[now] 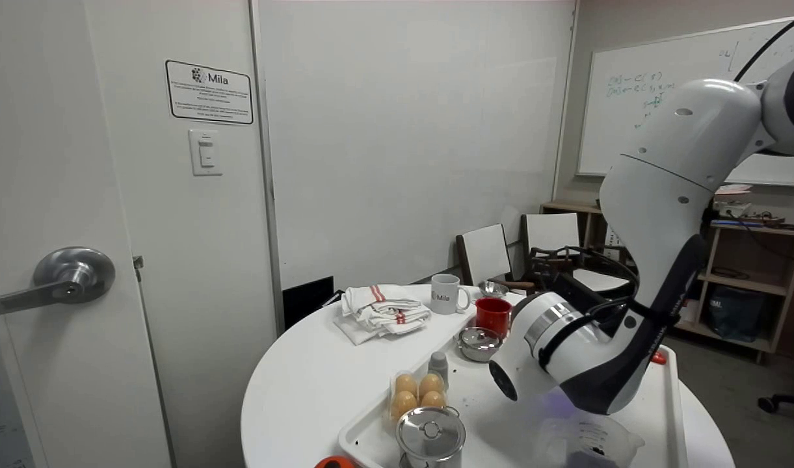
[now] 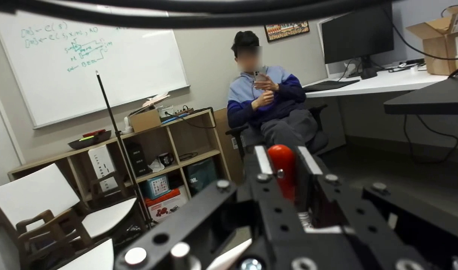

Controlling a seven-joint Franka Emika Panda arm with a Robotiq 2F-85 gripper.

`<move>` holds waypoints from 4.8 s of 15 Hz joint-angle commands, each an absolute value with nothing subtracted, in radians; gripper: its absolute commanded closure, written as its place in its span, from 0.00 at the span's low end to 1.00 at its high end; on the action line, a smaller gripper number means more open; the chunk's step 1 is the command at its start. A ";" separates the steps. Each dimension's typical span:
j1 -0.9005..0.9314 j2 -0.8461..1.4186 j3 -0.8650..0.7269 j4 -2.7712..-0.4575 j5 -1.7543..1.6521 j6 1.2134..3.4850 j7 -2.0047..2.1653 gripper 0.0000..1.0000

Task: Use the spoon to stir the contents of the red bowl

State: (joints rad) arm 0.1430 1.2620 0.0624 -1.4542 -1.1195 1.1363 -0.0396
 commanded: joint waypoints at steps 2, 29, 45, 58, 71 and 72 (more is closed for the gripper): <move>0.108 1.262 0.036 -1.478 -1.110 1.122 -0.041 0.95; 0.139 1.141 0.036 -1.376 -1.150 1.121 0.012 0.95; 0.093 0.708 0.125 -1.694 -0.601 1.449 0.299 0.95; 0.095 0.634 0.019 -2.104 -0.377 2.277 0.449 0.95; 0.147 0.795 -0.063 -1.990 -0.327 2.338 0.348 0.95; 0.146 0.810 -0.064 -1.971 -0.324 2.333 0.336 0.95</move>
State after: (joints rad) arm 0.1332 0.7580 -0.0463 -2.0403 -0.3604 2.3470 0.3970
